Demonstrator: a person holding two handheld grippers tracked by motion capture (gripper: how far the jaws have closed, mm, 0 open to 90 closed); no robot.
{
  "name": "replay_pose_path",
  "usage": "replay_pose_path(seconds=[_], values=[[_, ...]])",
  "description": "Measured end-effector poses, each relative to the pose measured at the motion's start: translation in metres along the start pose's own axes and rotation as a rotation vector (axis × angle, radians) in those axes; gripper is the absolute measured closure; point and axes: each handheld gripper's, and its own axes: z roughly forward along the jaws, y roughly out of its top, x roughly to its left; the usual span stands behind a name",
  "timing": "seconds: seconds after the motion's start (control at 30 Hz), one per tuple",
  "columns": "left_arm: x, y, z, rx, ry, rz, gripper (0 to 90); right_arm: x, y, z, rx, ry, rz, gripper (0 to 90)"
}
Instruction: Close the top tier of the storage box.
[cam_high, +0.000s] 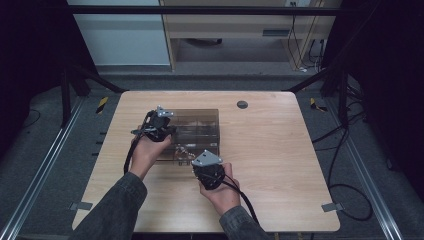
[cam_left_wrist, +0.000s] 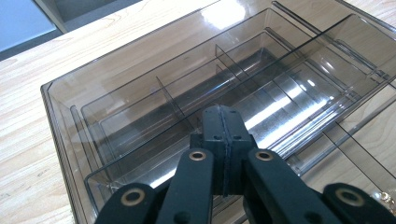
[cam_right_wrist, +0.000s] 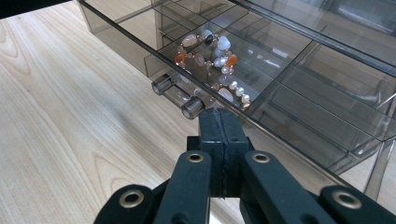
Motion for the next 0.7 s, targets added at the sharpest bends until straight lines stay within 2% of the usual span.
replay_pose_path(seconds=[0.43, 0.7], values=[[0.0000, 0.0000, 0.0000, 0.001, -0.001, 0.000, 89.7, -0.0046, 0.0020, 0.0033, -0.001, 0.004, 0.028, 90.0], [0.0000, 0.0000, -0.0001, 0.001, 0.000, 0.002, 89.7, -0.0067, 0.0032, 0.0046, -0.004, 0.005, 0.026, 90.0]])
